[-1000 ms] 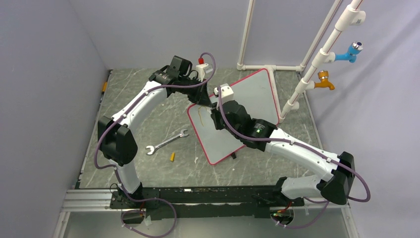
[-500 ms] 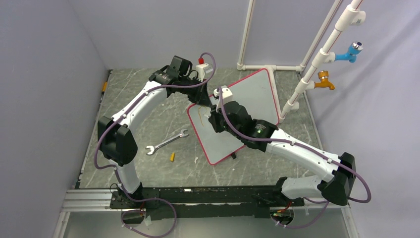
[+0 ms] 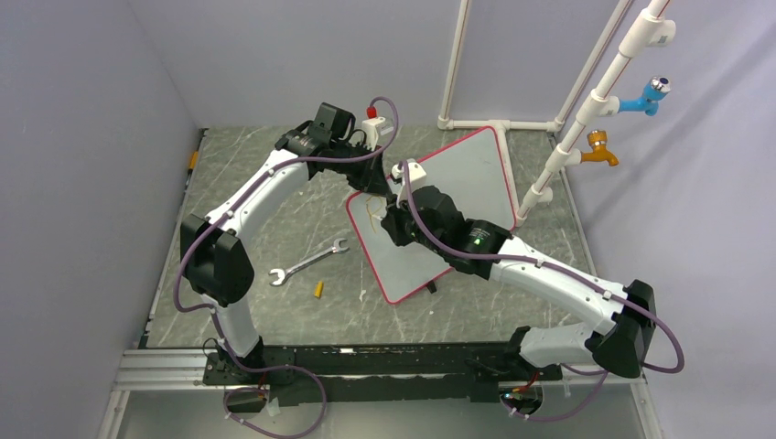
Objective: Write a sentence on the whiteboard
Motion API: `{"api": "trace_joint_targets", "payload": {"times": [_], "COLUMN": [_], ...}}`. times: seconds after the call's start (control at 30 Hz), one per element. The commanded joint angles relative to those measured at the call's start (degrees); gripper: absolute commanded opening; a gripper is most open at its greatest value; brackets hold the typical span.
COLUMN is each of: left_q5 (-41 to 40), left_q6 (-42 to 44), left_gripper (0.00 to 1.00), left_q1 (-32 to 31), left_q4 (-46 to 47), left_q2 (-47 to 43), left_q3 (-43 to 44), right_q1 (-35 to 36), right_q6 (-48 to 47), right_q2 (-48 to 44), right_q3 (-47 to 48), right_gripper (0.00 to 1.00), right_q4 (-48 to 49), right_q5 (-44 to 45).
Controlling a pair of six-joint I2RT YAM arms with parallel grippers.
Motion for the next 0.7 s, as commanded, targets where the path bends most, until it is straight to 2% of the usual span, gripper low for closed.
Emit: {"api": "trace_joint_targets", "payload": {"times": [0.0,0.67], "left_q5": [-13.3,-13.0], "left_q6": [7.5,7.4], "left_gripper": [0.00,0.00], "left_q1": [-1.3,-1.3], "left_q4": [0.2,0.2], "left_q2": [-0.3,-0.5], "left_q3": [-1.6,-1.5], "right_q1": [-0.1,-0.3], "right_q6": [0.8,1.9], "right_q2": [0.2,-3.7], "right_q3": [0.1,-6.4], "right_gripper": [0.00,0.00], "right_q4": [1.3,-2.9], "right_q5": [1.9,7.7]}}
